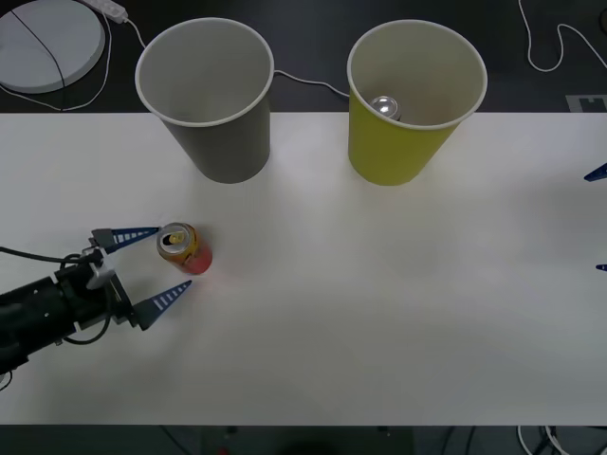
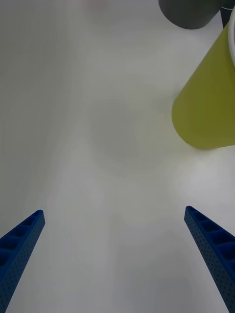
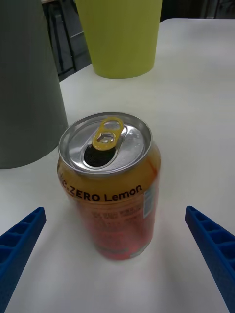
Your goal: Put the can into the green bin and the plastic bottle into the gray bin
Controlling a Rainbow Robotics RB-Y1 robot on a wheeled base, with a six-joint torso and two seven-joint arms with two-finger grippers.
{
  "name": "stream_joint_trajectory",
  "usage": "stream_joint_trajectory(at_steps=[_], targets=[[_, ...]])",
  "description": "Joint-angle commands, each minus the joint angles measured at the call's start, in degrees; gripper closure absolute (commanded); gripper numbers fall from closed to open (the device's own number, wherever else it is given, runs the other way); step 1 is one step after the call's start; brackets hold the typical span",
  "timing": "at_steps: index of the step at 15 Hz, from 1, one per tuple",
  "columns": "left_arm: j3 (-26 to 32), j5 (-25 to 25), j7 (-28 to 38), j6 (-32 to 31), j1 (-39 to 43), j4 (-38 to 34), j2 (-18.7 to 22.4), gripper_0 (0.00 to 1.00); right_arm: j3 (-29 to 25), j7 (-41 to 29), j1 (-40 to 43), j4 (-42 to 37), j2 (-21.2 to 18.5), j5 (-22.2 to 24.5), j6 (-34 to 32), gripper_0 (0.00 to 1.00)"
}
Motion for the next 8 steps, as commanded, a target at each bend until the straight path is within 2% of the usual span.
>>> stream_joint_trajectory(at_steps=[1, 8], targets=[[-1.15, 0.23, 0.09, 1.56, -1.14, -0.01, -0.50, 0.00, 0.00, 0.00, 0.00, 0.00, 0.00, 0.00, 0.00, 0.00], [-3.08, -0.47, 0.00, 5.77, -4.13, 1.57, -3.75, 0.00, 0.00, 0.00, 0.00, 0.00, 0.00, 0.00, 0.00, 0.00]])
